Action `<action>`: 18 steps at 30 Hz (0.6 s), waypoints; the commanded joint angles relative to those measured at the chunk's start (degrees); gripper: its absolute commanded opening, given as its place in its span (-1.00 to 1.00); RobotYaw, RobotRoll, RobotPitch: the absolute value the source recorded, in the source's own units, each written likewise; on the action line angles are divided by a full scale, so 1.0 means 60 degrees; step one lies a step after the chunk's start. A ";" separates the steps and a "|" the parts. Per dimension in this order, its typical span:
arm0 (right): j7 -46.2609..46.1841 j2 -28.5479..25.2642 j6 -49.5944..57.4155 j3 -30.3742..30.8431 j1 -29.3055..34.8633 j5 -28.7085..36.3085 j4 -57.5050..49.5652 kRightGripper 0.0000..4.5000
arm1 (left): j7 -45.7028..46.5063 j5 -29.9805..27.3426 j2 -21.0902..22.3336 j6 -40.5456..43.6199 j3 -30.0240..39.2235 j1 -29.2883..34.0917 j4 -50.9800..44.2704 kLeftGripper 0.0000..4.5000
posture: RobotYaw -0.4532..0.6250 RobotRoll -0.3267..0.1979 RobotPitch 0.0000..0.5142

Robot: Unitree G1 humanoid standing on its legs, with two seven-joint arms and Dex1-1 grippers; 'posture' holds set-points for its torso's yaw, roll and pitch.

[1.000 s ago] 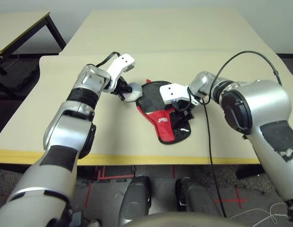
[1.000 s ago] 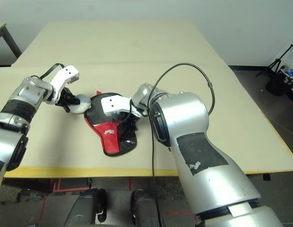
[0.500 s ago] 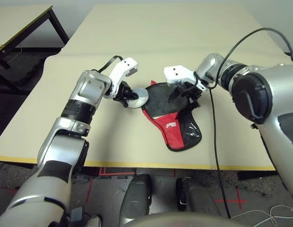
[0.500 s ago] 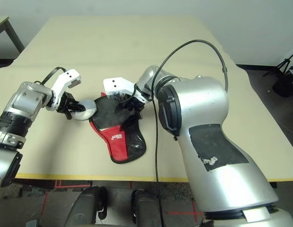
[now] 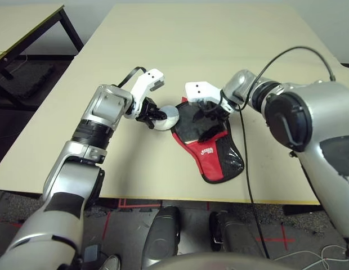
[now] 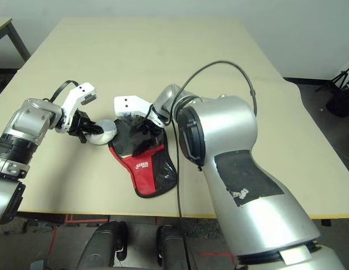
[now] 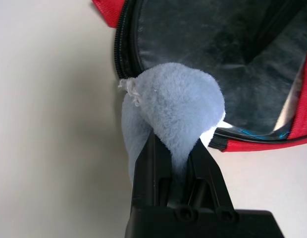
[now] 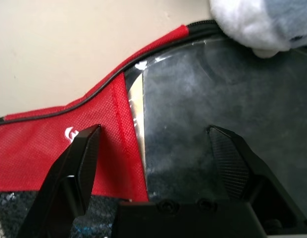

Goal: Store the ping-pong paddle in its case and zip it.

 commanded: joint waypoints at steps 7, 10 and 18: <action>-0.0606 0.0295 -0.0042 0.0479 0.0892 -0.0222 0.0394 1.00 | 0.0368 -0.0282 0.0248 -0.0254 -0.0268 0.0357 0.0200 -0.95 | 0.02 0.25 -0.50; -0.0610 0.0391 0.0036 0.0505 0.1049 -0.0223 0.0394 1.00 | 0.0737 0.0039 0.0284 -0.1116 -0.0294 0.0038 0.1572 -0.95 | 0.02 0.25 -0.48; -0.0608 0.0437 0.0064 0.0603 0.1320 -0.0252 0.0394 1.00 | 0.3205 0.1067 -0.0491 -0.4467 -0.0340 -0.1681 0.6670 -0.95 | 0.03 0.25 -0.44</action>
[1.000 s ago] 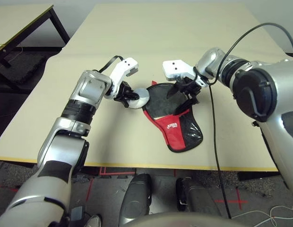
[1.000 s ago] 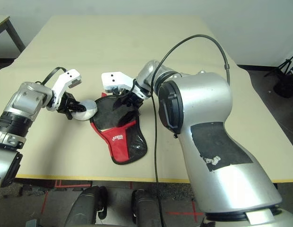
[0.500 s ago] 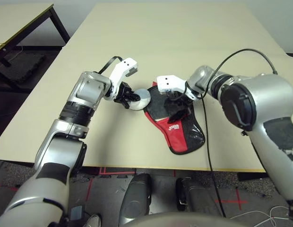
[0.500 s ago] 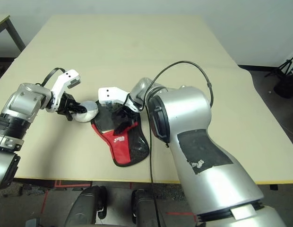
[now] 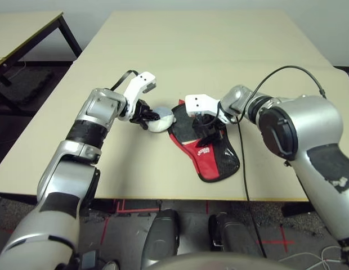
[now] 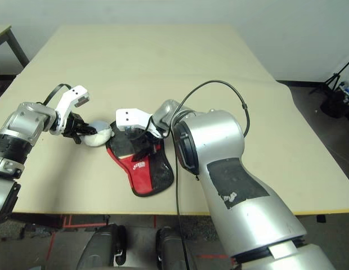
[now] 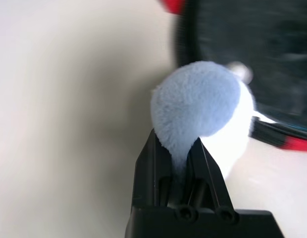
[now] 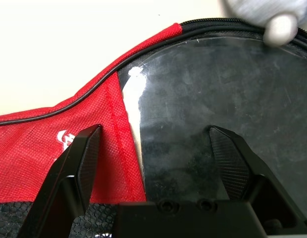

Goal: Store the ping-pong paddle in its case and zip it.

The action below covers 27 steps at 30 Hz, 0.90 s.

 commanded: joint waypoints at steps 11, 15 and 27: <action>0.0140 0.0332 0.0586 0.0490 0.0770 -0.0370 0.0536 1.00 | 0.5989 0.0918 -0.2088 -0.3525 0.0741 -0.1792 0.3991 -0.95 | -0.04 0.25 -0.32; 0.0213 0.0430 0.0721 0.0412 0.0767 -0.0310 0.0536 1.00 | 0.6985 0.1167 -0.2535 -0.3789 0.0836 -0.2145 0.4187 -0.95 | -0.07 0.25 -0.28; 0.0251 0.0754 0.1183 0.0191 0.0688 -0.0167 0.0536 1.00 | 0.8605 0.1893 -0.3900 -0.4498 0.0855 -0.2520 0.4342 -0.96 | -0.27 0.25 -0.24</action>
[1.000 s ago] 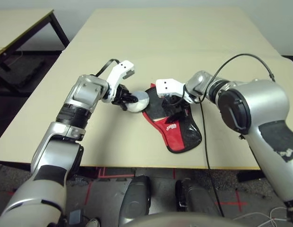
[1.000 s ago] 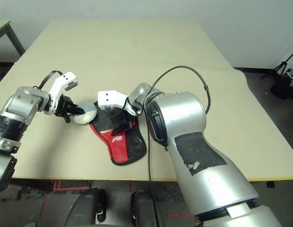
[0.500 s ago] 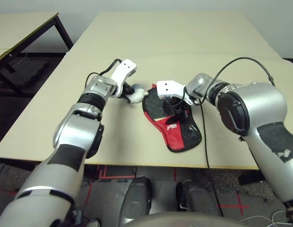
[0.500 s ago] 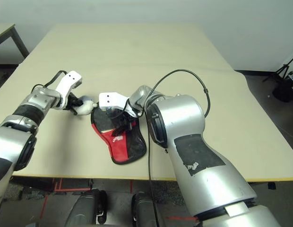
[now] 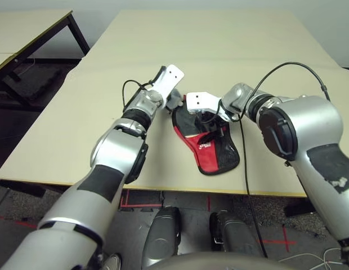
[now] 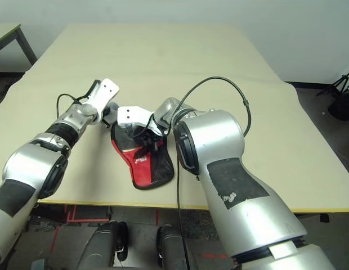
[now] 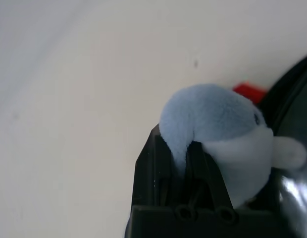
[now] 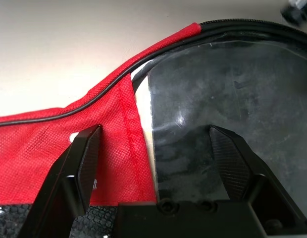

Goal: Store the ping-pong paddle in its case and zip it.

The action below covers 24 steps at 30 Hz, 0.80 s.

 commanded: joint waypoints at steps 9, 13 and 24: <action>0.0584 0.0480 0.0547 0.0020 0.0884 -0.0244 0.0812 1.00 | 0.0761 0.0190 -0.0662 -0.0774 0.0467 -0.0749 -0.0255 -0.96 | -0.28 0.25 -0.22; 0.0581 0.0494 0.0563 0.0016 0.0861 -0.0202 0.0812 1.00 | 0.0480 0.0026 -0.1083 -0.0952 0.0781 -0.0885 -0.0268 -0.96 | -0.27 0.25 -0.23; 0.0226 0.0408 0.0421 -0.0052 0.0799 0.0075 0.0812 1.00 | -0.1571 0.0175 -0.1231 -0.1114 0.0738 -0.0524 -0.0306 -0.96 | -0.19 0.25 -0.31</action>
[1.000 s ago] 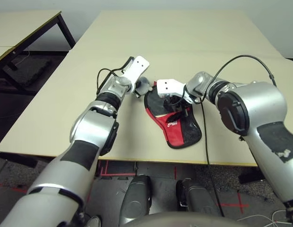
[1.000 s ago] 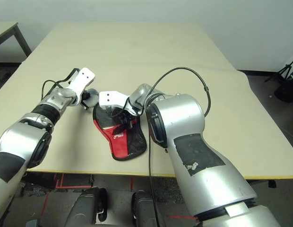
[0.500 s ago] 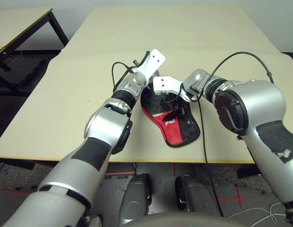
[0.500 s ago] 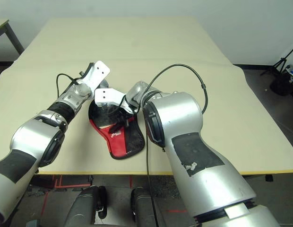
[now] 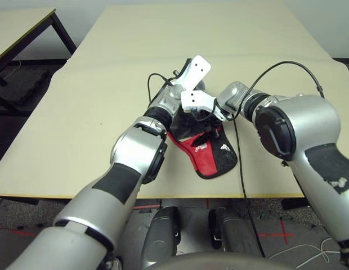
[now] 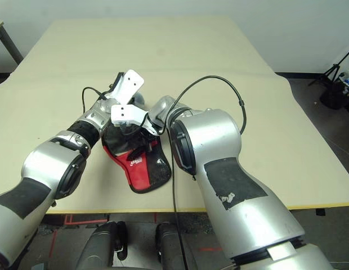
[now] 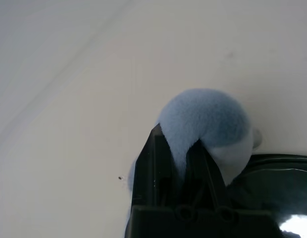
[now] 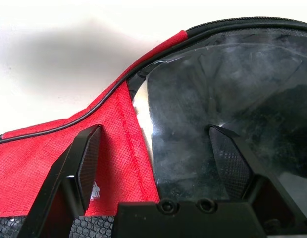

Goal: Store the ping-pong paddle in its case and zip it.

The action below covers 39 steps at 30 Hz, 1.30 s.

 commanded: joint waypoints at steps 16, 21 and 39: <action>-0.0664 0.0136 0.0751 0.0073 0.0505 0.0603 0.0798 1.00 | -0.3955 -0.1588 0.1122 -0.0824 0.1320 -0.1059 -0.0748 0.98 | -0.14 0.25 -0.51; -0.0208 -0.0522 0.1475 -0.0202 0.0083 0.1032 0.0798 1.00 | -0.5245 -0.1834 0.1595 -0.0805 0.1334 -0.0941 -0.1045 0.98 | -0.15 0.25 -0.56; -0.4334 -0.2734 0.4964 -0.0026 -0.1025 0.4146 -0.1776 1.00 | -0.7774 -0.2170 0.2663 0.0563 0.0690 0.1328 -0.3244 0.98 | -0.12 0.25 -0.55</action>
